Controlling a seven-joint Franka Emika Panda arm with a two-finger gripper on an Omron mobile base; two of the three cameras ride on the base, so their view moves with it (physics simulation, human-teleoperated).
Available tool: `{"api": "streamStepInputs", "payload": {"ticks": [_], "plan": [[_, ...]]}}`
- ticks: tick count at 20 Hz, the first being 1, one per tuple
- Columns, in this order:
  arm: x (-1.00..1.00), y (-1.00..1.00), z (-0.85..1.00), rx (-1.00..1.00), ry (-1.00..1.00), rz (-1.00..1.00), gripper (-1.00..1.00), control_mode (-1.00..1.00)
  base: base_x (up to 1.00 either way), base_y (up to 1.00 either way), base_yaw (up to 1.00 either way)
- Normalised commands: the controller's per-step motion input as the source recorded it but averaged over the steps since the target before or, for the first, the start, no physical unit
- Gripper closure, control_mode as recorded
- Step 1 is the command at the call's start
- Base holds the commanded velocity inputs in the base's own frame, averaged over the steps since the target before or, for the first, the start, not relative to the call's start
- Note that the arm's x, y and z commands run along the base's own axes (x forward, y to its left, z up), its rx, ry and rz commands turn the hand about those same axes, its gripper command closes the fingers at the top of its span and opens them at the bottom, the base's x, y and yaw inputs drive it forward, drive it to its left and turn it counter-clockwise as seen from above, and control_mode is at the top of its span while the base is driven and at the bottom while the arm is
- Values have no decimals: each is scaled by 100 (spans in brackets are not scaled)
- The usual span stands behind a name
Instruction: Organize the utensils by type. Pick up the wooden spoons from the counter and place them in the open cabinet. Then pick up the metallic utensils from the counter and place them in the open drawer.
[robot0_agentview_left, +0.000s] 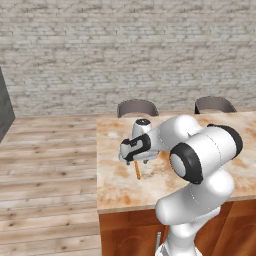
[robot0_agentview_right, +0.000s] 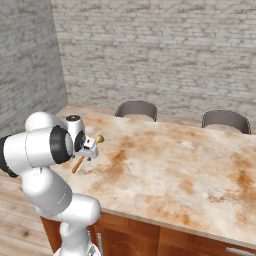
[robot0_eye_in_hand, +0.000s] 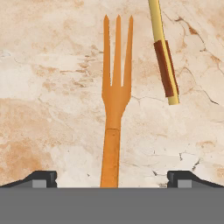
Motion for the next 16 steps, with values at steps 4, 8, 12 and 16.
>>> {"api": "streamStepInputs", "payload": {"ticks": [4, 8, 12, 16], "plan": [[7, 1, -17, 0, 0, 0, -100, -100, 0, 0, 0], [12, 0, -18, 0, 0, 0, -100, -100, 0, 0, 0], [11, 2, -23, 0, 0, 0, -100, -100, 0, 0, 0], [8, 0, -23, 0, 0, 0, -100, -100, 0, 0, 0]]}}
